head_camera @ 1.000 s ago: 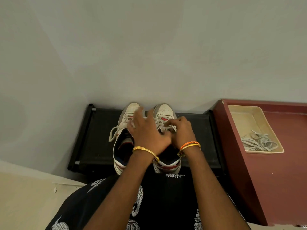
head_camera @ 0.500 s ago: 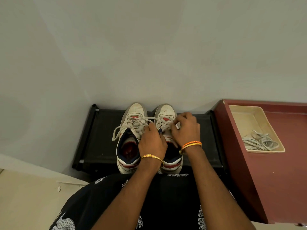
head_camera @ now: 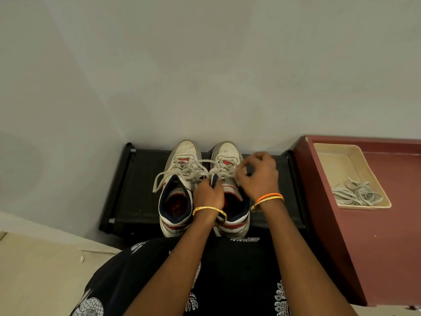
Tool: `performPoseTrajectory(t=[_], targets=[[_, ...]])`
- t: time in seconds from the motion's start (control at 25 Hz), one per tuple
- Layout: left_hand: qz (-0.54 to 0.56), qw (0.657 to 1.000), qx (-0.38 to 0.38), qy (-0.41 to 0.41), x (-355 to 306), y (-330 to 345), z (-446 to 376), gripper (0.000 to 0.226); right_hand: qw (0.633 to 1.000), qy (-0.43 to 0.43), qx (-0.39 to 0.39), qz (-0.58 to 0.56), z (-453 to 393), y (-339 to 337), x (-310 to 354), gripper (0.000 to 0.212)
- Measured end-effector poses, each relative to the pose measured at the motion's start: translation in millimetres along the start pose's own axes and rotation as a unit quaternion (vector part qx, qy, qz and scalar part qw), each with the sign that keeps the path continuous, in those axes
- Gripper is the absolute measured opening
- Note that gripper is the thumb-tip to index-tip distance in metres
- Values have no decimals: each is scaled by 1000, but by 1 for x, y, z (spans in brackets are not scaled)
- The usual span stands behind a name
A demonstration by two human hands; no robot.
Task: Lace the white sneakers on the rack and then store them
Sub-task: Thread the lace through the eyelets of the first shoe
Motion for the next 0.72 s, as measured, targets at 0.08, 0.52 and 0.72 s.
performPoseTrajectory(t=[0.08,0.52,0.72], targets=[[65,997,-14,-49,4,0,-1,34,986,-51,73,144,11,20,15,16],[111,992,-35,-55,9,0,-7,24,980,-20,173,99,7,29,18,11],[127,990,-27,-56,10,1,-9,21,838,339,19,-428,-28,-1,-29,20]])
Point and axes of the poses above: each hand's wrist, its own z-axis away from the middle knuckle, its own y-axis out of the palm, x = y × z, the point moved 5 cm from there along -z, towards the middle knuckle, and after that the axes turned 14 degrees about y, right-handed, at the moved point
